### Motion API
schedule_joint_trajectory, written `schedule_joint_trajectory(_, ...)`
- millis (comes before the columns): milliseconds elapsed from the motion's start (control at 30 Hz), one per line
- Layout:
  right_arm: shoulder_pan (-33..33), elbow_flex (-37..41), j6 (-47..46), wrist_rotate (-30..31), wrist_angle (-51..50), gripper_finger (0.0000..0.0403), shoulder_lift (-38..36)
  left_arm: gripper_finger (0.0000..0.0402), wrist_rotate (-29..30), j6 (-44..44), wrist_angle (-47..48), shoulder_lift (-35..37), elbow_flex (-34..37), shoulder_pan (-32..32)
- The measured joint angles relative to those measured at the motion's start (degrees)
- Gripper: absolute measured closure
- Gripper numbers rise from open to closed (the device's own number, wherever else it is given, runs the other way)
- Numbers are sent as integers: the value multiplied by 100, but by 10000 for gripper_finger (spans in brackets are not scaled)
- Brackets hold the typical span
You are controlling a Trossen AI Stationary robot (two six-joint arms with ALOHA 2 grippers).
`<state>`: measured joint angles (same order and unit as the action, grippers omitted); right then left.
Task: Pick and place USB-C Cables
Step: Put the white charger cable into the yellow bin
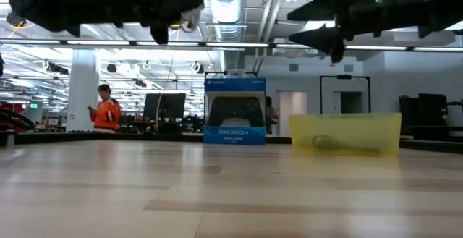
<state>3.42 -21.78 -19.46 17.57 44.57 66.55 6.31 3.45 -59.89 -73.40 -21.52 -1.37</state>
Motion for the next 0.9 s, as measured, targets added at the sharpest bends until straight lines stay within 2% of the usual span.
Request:
schedule_joint_trajectory(200,9,-478,280,-10,127,106,654,401,-307,246,-1077,-1018,-17,218)
schedule_joint_trajectory(433,-61,-1088,479,-47,133,106,1313,401,-437,500,-1795,-1737,-49,385)
schedule_joint_trajectory(633,-210,-1595,483,-440,130,106,1867,401,-586,526,-1780,-2035,-310,385)
schedule_joint_trajectory(900,-364,-2158,497,-934,110,106,2389,401,-611,393,-1633,-2050,-459,385)
